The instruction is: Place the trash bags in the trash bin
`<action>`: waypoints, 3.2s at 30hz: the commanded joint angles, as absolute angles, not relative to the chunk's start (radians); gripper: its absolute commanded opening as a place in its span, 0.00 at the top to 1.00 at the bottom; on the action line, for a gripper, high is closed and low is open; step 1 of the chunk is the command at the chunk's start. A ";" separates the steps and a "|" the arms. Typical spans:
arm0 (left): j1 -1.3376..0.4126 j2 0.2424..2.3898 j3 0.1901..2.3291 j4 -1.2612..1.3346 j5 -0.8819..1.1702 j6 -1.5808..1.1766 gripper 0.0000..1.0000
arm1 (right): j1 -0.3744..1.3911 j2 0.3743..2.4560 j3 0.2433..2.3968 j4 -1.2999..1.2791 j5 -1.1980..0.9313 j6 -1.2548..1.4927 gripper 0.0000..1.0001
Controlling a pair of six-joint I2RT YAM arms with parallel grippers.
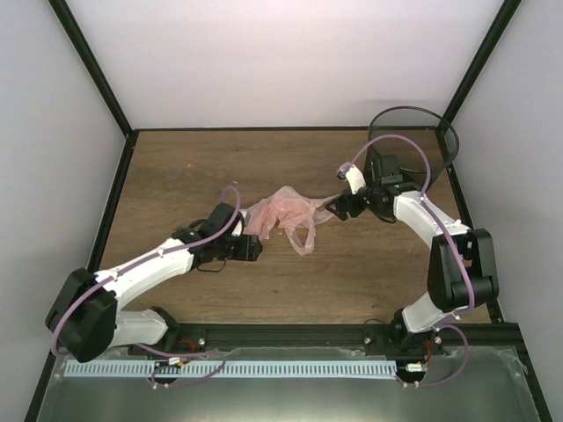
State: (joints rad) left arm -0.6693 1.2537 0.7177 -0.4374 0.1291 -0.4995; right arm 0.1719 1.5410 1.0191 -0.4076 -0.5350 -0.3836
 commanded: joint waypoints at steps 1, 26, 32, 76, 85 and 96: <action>-0.674 1.322 0.719 -0.358 0.078 -0.529 0.29 | 0.173 1.587 1.058 -0.348 -0.585 -0.408 0.12; -0.605 1.374 0.965 -0.680 -0.001 -0.418 0.43 | 0.413 1.220 0.771 -0.554 -0.651 -0.487 0.13; -0.719 1.208 0.885 -0.574 0.151 -0.378 0.45 | 0.405 1.164 0.694 -0.480 -0.597 -0.468 0.09; -0.671 1.529 0.656 0.026 0.148 -0.894 0.46 | 0.405 1.383 0.719 -0.462 -0.563 -0.480 0.96; -0.703 1.603 0.672 0.153 0.289 -0.809 0.58 | 0.405 1.381 0.721 -0.468 -0.579 -0.486 0.96; -0.711 1.602 0.653 0.095 0.184 -0.821 0.72 | 0.406 1.364 0.716 -0.465 -0.573 -0.488 0.96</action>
